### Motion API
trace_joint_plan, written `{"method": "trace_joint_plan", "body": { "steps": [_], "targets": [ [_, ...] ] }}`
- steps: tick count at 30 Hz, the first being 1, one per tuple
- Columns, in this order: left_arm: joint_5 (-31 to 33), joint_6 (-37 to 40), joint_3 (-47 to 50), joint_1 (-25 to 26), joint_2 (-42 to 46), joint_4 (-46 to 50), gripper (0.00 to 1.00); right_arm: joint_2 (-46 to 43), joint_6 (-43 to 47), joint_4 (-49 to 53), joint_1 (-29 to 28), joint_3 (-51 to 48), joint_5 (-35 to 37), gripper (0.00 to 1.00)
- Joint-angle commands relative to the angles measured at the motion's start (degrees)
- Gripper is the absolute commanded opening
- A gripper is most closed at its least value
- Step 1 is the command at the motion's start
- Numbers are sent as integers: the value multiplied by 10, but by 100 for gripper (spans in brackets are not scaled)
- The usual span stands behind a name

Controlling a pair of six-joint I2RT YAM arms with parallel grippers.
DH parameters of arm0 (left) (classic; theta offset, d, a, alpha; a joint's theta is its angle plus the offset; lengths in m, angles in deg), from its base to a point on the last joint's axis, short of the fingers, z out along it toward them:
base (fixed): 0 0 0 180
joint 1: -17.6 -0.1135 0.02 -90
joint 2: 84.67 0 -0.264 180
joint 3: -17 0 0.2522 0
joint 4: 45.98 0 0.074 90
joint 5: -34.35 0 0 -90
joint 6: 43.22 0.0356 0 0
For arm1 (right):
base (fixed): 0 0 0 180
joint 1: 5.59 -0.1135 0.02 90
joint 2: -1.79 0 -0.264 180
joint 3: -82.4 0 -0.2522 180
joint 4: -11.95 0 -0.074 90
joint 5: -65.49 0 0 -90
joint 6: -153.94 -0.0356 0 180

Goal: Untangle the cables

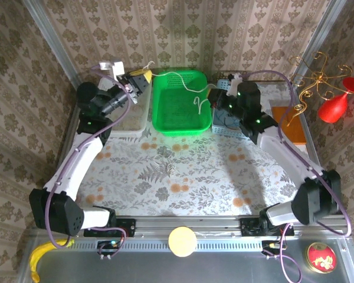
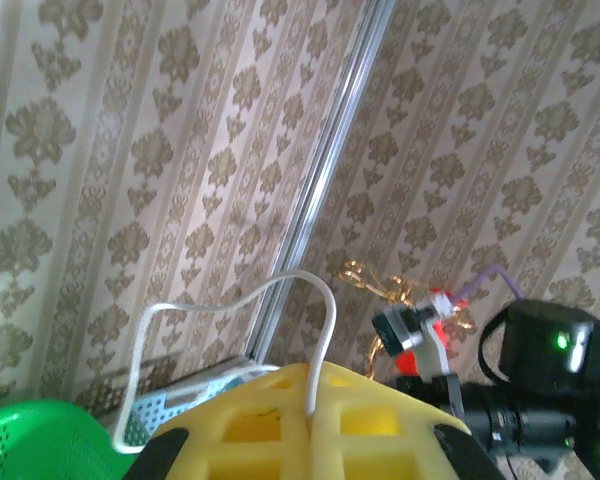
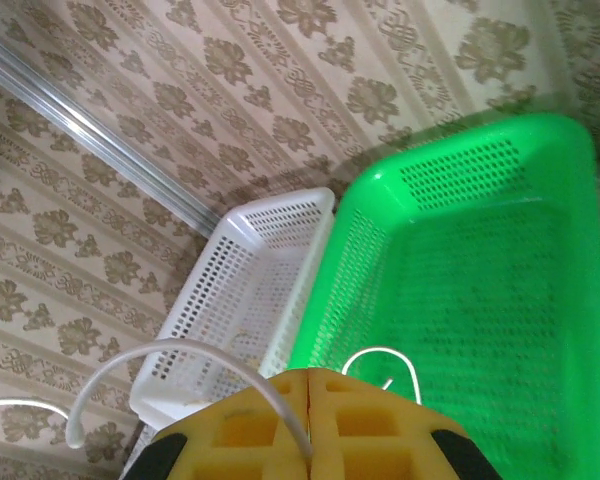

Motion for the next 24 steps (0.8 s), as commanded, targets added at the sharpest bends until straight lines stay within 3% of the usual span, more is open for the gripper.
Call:
{"method": "trace_joint_plan", "body": {
  "steps": [1,4,11,13,24],
  "targets": [
    [18,20,37,8,0,21,21,69,-25,-19,-3,61,-22,0],
    [29,32,86,11,9,36,44,123,-27,-15,-2,114,-22,0],
    [75,64,204,11,70,83,79,191,-20,16,-3,195,-24,0],
    [88,69,230,11,92,95,99,201,-17,23,-3,206,-24,0],
    [131,76,295,13,202,192,100,269,-9,46,-8,224,-27,0]
  ]
}}
